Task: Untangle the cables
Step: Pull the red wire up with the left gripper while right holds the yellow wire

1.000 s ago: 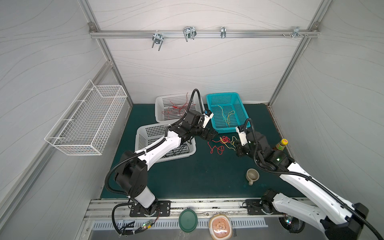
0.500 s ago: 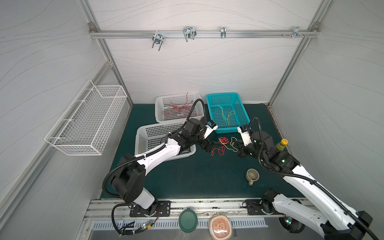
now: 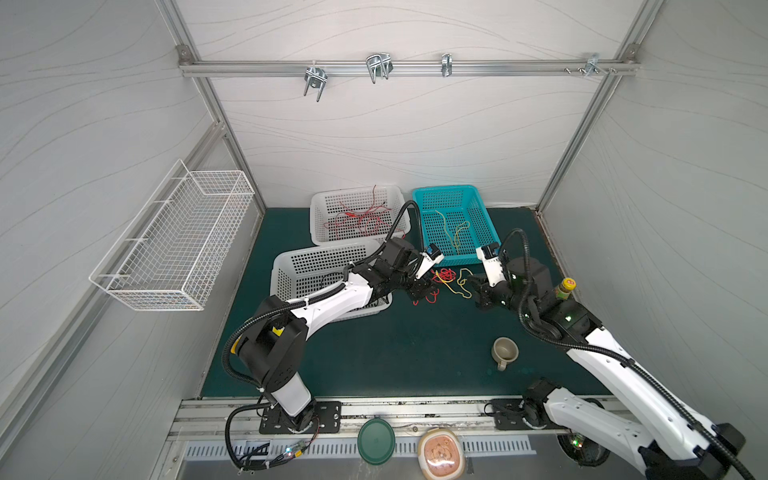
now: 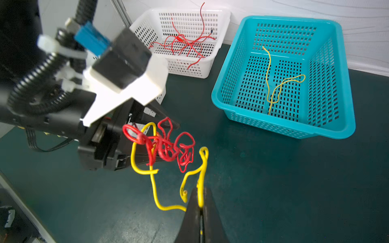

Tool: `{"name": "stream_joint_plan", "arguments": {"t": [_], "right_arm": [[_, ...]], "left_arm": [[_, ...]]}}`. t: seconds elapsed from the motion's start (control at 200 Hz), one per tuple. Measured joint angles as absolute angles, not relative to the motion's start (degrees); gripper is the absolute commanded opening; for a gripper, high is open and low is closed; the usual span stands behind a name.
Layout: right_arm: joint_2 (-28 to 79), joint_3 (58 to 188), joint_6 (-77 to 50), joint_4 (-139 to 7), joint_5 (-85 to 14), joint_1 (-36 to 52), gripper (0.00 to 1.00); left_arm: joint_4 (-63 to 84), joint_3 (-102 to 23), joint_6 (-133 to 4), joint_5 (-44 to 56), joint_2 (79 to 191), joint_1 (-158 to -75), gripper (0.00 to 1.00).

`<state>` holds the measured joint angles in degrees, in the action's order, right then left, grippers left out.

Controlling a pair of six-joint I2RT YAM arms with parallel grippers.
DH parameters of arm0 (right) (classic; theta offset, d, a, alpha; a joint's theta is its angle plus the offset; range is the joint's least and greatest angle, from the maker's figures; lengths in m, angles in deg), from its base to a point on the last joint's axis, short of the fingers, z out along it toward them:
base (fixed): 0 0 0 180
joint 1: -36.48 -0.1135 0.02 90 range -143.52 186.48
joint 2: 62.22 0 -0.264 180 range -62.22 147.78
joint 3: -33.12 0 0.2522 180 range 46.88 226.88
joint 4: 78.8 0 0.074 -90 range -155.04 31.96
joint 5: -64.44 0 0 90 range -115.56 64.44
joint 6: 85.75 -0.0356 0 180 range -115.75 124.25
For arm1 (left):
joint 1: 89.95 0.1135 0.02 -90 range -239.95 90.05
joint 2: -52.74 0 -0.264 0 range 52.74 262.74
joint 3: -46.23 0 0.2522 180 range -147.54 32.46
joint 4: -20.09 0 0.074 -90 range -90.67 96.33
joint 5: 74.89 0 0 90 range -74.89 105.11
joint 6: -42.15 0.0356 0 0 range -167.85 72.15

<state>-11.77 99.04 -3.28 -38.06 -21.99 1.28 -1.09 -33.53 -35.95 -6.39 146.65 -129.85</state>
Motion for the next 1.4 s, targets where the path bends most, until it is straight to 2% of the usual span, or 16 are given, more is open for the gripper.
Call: {"name": "stream_joint_plan", "arguments": {"t": [0.08, 0.47, 0.715, 1.401], "right_arm": [[-11.77, 99.90, -3.52, -38.08, -21.81, 1.80, 0.00], [-7.33, 99.98, -5.88, -38.30, -18.68, 2.30, 0.00], [-2.41, 96.60, -11.61, -39.61, -16.15, 4.66, 0.00], [1.33, 99.48, -14.88, -45.84, -21.66, 4.88, 0.00]], "left_arm": [[-1.31, -33.58, -36.14, -5.47, 146.67, -129.87, 0.00], [-0.70, -34.56, -41.08, 0.04, 146.69, -130.27, 0.00], [-0.98, -36.44, -43.75, -0.97, 146.73, -130.07, 0.00], [-6.45, -40.13, -43.68, -2.61, 148.90, -130.62, 0.00]]}}
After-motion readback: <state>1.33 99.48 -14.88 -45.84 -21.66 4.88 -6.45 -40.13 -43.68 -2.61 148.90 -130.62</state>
